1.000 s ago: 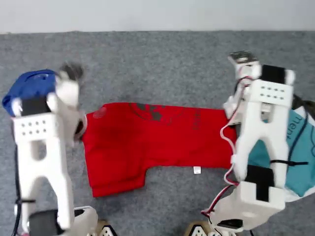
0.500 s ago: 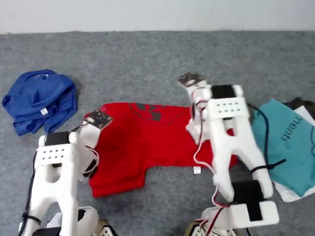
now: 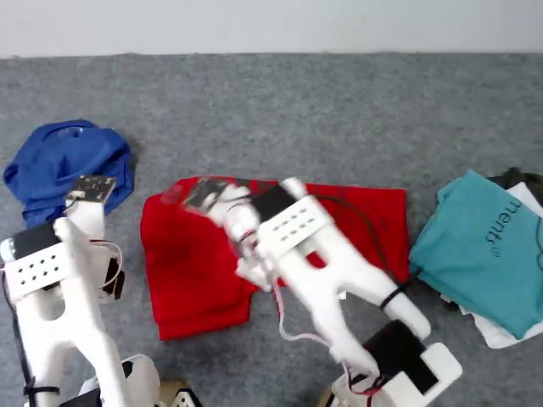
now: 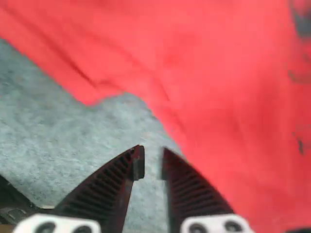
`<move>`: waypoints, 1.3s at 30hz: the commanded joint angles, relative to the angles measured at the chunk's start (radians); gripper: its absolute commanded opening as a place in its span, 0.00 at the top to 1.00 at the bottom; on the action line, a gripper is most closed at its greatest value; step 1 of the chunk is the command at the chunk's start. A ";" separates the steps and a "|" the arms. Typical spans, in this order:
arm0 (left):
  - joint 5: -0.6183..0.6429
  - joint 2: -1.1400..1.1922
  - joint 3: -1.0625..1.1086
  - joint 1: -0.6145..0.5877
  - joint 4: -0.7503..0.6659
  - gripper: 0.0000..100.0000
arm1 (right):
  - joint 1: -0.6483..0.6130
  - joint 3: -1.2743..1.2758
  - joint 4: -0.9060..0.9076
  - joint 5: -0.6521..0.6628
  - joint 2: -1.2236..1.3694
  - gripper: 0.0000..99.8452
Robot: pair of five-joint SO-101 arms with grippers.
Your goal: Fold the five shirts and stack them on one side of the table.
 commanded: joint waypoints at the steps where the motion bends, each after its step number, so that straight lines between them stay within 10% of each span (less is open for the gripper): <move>1: 0.011 -0.025 -0.042 -0.048 -0.003 0.93 | -0.079 -0.005 -0.027 0.014 -0.044 0.98; 19: 0.084 -0.025 -0.280 -0.371 -0.018 0.93 | -0.315 -0.272 -0.077 -0.049 0.266 0.98; 39: 0.094 -0.023 -0.305 -0.373 0.023 0.93 | -0.526 -0.848 0.110 -0.084 0.690 0.91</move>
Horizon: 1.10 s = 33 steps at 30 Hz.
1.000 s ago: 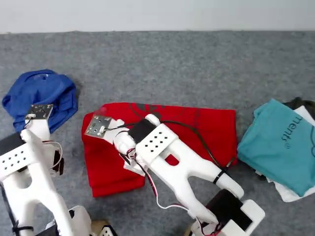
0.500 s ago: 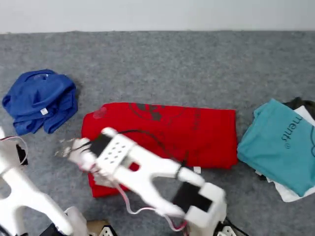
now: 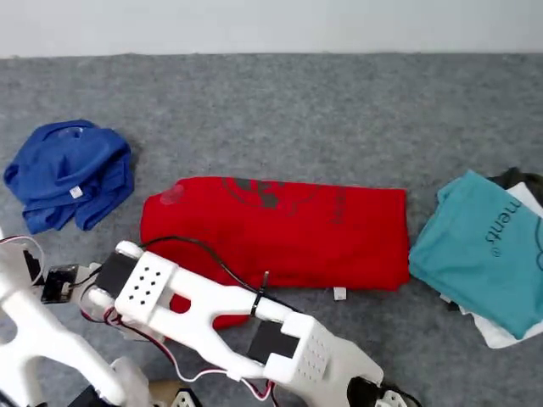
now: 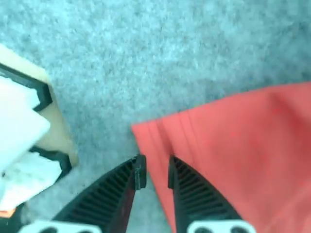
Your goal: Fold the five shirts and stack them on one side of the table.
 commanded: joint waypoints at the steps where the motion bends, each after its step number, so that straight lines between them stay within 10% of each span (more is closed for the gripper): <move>1: 0.009 -0.023 -0.035 0.002 0.012 0.93 | -0.024 -0.041 -0.038 -0.015 0.007 0.91; 33: 0.009 -0.023 -0.033 0.003 0.015 0.93 | 0.051 -0.069 -0.159 0.015 0.170 0.91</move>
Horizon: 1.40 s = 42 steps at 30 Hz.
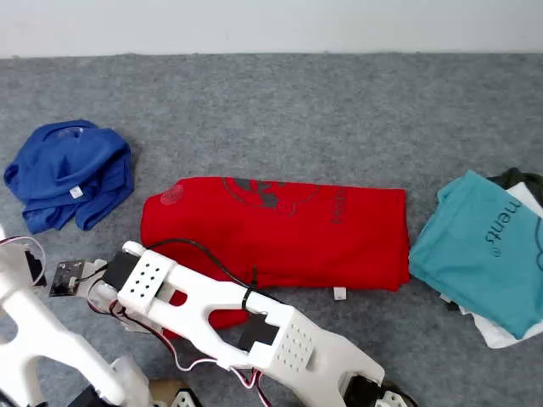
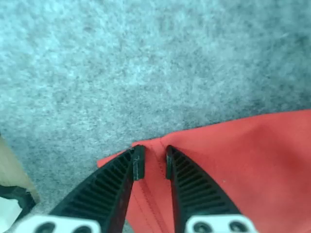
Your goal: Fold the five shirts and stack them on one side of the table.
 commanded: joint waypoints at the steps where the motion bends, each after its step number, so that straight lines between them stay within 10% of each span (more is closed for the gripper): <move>1: 0.009 -0.023 -0.031 0.000 0.006 0.93 | 0.007 -0.029 -0.007 0.014 0.005 0.91; 42: 0.009 -0.015 -0.028 0.003 0.006 0.93 | 0.245 -0.031 -0.001 0.098 -0.226 0.99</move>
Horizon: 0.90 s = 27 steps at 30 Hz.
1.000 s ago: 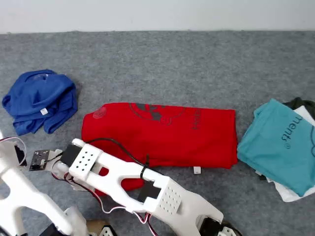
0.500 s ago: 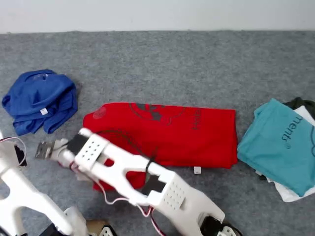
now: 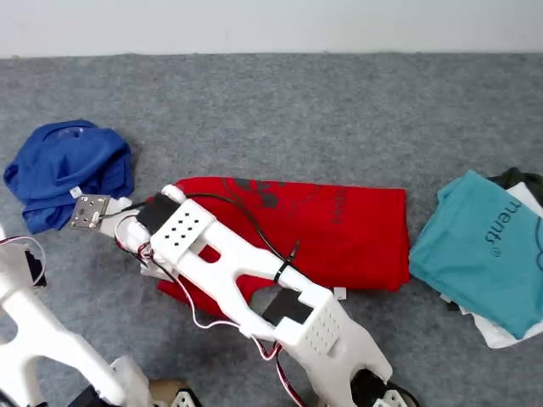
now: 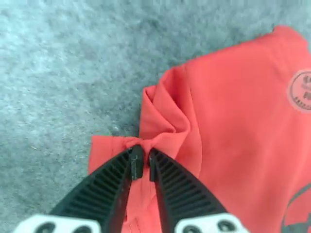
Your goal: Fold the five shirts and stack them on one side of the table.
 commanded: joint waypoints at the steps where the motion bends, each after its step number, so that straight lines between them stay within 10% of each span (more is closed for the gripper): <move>1: 0.009 -0.015 -0.027 0.003 0.006 0.93 | 0.045 -0.020 -0.004 0.015 -0.077 0.99; 27: 0.009 -0.015 0.025 0.068 -0.017 0.93 | 0.197 -0.232 -0.056 0.115 0.021 0.99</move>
